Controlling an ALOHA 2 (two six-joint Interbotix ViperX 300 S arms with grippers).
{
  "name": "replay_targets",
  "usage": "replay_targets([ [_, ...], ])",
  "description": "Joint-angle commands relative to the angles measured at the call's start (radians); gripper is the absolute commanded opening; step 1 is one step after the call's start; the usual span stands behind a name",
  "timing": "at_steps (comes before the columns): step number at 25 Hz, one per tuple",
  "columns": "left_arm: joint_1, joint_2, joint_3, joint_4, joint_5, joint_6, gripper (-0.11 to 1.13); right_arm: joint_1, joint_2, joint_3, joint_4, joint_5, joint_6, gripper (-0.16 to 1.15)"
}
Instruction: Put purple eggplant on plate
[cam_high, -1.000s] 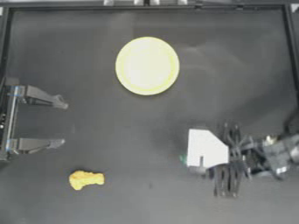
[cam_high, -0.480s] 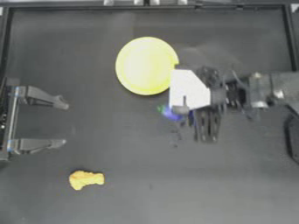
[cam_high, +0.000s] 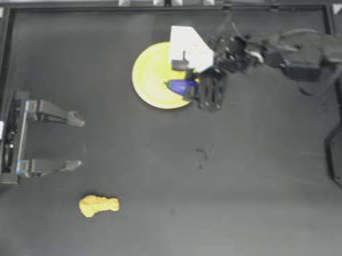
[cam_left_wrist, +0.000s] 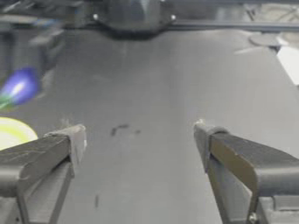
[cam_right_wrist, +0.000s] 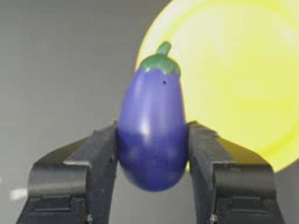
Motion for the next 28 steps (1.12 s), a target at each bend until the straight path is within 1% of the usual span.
replay_targets([
  [1,0.002,0.011,-0.025,0.000,-0.005,0.000,1.03,-0.029,0.060,-0.091,0.037,0.005,-0.049,0.06],
  [7,0.005,0.011,-0.023,0.000,-0.005,0.000,1.03,-0.058,0.178,-0.184,0.031,0.028,-0.069,0.06],
  [11,0.009,0.011,-0.021,0.000,-0.005,0.000,1.03,-0.060,0.229,-0.225,0.029,0.044,-0.069,0.06],
  [14,0.011,0.011,-0.023,0.000,-0.005,0.000,1.03,-0.060,0.244,-0.230,0.017,0.041,-0.083,0.07],
  [17,0.009,0.011,-0.023,0.000,-0.005,0.000,1.03,-0.058,0.247,-0.229,0.018,0.043,-0.101,0.07],
  [22,0.012,0.011,-0.023,0.000,-0.005,0.000,1.03,-0.060,0.261,-0.232,0.015,0.044,-0.106,0.12],
  [24,0.012,0.012,-0.021,0.000,-0.005,0.000,1.03,-0.058,0.267,-0.233,0.012,0.044,-0.106,0.18],
  [25,0.012,0.012,-0.021,0.000,-0.005,0.000,1.03,-0.058,0.268,-0.235,0.009,0.044,-0.107,0.24],
  [28,0.014,0.011,-0.021,0.000,-0.005,0.000,1.03,-0.058,0.268,-0.242,0.006,0.044,-0.107,0.57],
])
